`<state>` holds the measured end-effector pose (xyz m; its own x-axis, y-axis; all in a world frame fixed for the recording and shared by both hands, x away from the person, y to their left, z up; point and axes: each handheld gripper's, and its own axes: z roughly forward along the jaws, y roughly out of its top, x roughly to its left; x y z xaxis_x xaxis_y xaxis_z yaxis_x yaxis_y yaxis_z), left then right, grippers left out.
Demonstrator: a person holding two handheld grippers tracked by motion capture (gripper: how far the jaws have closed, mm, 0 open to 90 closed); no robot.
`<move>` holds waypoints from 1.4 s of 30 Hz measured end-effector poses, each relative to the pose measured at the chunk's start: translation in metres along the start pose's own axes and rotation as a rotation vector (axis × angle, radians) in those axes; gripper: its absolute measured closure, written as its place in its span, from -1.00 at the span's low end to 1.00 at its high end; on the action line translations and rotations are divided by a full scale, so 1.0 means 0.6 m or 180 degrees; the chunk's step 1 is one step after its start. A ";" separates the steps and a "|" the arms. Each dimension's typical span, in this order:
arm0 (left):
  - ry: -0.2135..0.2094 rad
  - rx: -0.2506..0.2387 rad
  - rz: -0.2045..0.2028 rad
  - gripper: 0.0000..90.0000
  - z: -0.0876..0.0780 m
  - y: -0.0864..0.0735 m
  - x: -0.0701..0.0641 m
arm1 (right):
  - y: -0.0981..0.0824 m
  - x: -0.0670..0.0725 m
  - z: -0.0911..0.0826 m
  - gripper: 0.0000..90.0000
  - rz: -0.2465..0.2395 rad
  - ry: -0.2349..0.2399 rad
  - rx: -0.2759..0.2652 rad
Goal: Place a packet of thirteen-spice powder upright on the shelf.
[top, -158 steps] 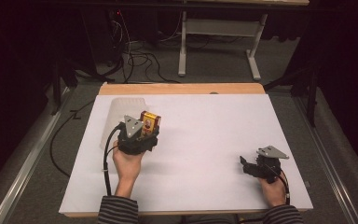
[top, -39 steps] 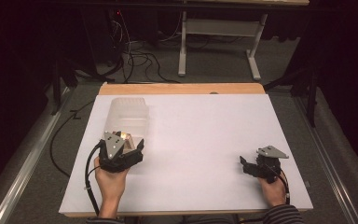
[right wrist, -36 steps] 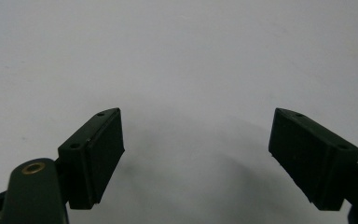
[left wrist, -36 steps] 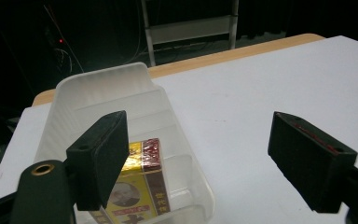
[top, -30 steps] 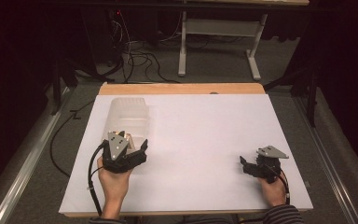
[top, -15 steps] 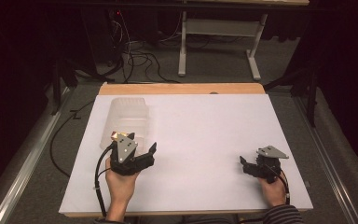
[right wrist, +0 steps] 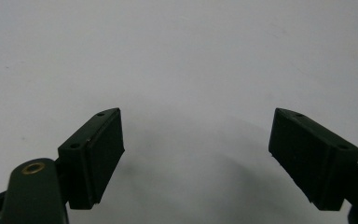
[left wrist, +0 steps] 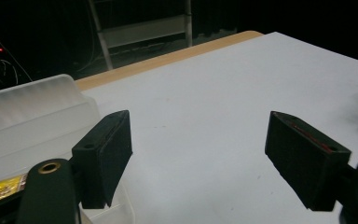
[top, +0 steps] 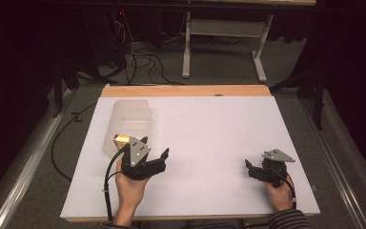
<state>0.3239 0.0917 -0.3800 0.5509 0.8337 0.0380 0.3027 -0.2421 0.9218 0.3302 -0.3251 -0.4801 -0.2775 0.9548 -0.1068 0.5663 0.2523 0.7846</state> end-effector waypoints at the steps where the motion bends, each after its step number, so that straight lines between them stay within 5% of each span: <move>1: -0.0022 -0.0012 -0.0014 -0.47 0.002 0.000 -0.002 | 0.000 0.000 0.000 -0.60 -0.0001 0.0001 0.0006; 29: -0.0347 0.0075 0.0033 -0.46 0.039 -0.003 -0.046 | 0.000 0.000 0.000 -0.60 -0.0005 0.0008 0.0012; 32: -0.0420 0.0001 -0.0068 -0.45 0.042 0.002 -0.047 | 0.000 0.000 0.000 -0.60 -0.0002 0.0007 0.0013; 42: -0.0549 0.0046 -0.0084 -0.45 0.061 0.005 -0.062 | 0.000 0.000 0.001 -0.60 -0.0016 0.0013 0.0013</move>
<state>0.3325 0.0418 -0.3928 0.6675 0.7426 -0.0539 0.3291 -0.2294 0.9160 0.3307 -0.3249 -0.4803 -0.2837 0.9528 -0.1082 0.5681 0.2579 0.7815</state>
